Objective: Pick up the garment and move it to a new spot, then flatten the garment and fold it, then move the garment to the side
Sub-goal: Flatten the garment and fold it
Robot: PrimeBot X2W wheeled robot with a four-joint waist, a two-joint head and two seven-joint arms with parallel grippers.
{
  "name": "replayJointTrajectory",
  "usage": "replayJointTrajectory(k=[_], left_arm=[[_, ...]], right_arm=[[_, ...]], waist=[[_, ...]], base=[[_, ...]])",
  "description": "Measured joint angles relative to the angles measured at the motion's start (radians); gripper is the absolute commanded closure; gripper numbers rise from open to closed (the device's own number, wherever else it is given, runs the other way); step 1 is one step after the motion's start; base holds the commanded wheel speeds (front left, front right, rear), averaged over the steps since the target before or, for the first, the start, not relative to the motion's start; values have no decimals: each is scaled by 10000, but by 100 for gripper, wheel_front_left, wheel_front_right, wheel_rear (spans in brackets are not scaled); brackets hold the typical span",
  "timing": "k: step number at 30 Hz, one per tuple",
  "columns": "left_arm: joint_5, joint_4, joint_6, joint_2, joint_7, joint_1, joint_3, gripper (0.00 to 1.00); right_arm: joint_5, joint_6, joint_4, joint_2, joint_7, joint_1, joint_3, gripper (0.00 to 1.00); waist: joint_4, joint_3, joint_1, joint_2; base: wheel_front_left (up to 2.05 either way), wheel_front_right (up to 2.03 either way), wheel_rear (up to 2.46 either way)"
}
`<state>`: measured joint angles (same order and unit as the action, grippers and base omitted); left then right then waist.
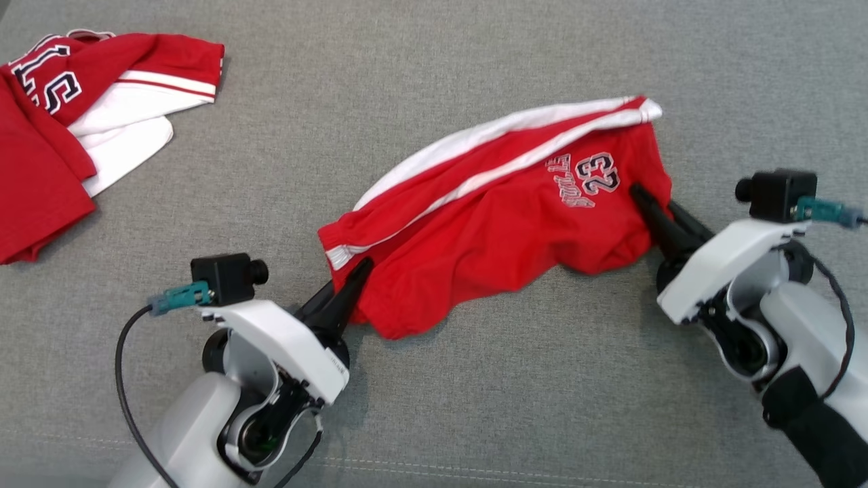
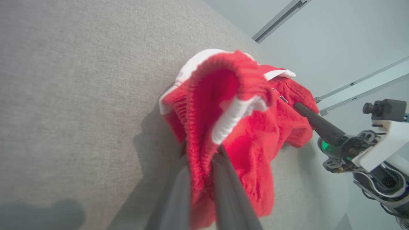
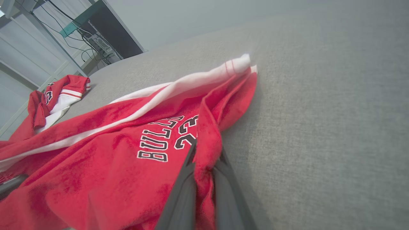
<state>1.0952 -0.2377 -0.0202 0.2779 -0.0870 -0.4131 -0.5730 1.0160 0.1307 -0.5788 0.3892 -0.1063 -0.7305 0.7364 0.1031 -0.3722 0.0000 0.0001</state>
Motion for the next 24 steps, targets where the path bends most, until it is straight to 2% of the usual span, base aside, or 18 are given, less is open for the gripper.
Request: replayJointTrajectory(k=[11,14,24], left_arm=[[98,1714,780,1003,-464,1298,165,100],[165,1994,1053,1269,-604,1565,253,100],[351,2757,1534,1929,-1028,2290,462,100]], right_arm=[[-82,0,1747,46,-364,2824,-1143,100],[-347,0,2111,-238,-366,3679,-1523,100],[-1202,0,3465,-1275,-84,5797,-2907,100]], waist=[[-290,544,0,-1],[-472,656,0,0],[-1116,1015,0,0]], base=[[0,0,0],[0,0,0],[0,0,0]])
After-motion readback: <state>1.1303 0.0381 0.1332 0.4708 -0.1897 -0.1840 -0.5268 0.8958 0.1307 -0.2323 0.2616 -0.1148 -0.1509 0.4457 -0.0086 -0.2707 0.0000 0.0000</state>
